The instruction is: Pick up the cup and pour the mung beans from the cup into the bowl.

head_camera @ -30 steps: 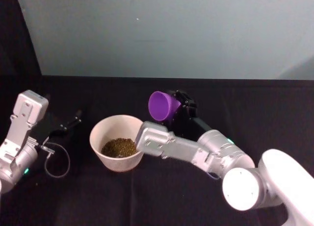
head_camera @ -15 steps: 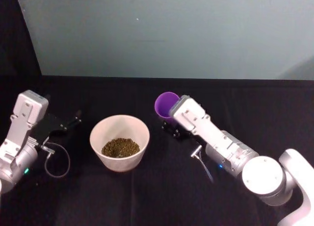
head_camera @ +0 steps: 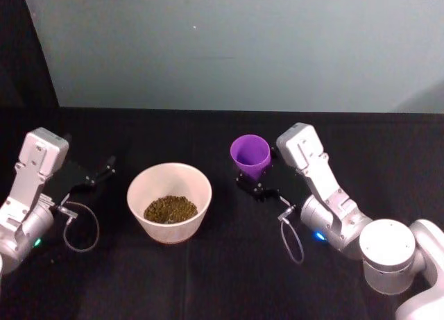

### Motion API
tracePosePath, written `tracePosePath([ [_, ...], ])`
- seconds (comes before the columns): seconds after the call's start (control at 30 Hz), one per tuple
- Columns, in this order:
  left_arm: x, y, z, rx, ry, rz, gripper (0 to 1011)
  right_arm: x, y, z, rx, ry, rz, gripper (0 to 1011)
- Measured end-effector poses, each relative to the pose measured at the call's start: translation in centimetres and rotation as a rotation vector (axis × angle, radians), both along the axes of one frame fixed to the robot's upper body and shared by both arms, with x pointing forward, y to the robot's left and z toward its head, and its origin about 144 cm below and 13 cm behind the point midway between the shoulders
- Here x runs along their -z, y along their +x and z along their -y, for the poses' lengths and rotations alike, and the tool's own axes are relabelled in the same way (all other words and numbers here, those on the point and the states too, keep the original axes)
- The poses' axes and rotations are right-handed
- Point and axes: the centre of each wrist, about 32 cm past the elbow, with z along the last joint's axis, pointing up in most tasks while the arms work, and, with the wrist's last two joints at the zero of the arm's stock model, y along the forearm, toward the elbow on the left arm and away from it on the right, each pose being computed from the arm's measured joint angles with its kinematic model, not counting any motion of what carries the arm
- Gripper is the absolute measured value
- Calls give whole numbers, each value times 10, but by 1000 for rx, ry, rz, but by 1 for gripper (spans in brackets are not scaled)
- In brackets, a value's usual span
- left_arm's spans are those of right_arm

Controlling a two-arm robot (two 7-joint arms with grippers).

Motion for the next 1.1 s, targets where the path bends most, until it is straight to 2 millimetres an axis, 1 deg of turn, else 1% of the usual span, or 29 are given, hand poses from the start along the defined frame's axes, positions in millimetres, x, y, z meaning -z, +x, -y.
tracePosePath([
  [0.03,0,0,0,0,0,0,1011,4,1,2,4,37,-21,718],
  [0.07,0,0,0,0,0,0,1011,4,1,2,4,37,-21,718],
  [0.13,0,0,0,0,0,0,1011,12,4,4,6,113,-61,718],
  [0.27,0,0,0,0,0,0,1011,21,6,4,0,176,-93,718],
  [0.77,0,0,0,0,0,0,1011,31,8,5,-31,231,-102,723],
  [0.8,0,0,0,0,0,0,1011,31,8,5,-31,233,-103,739],
  [0.83,0,0,0,0,0,0,1011,32,8,6,-32,239,-105,780],
  [0.9,0,0,0,0,0,0,1011,32,8,6,-33,244,-105,812],
  [0.93,0,0,0,0,0,0,1011,32,8,6,-34,247,-106,851],
  [1.1,0,0,0,0,0,0,1011,33,7,6,-36,252,-107,976],
])
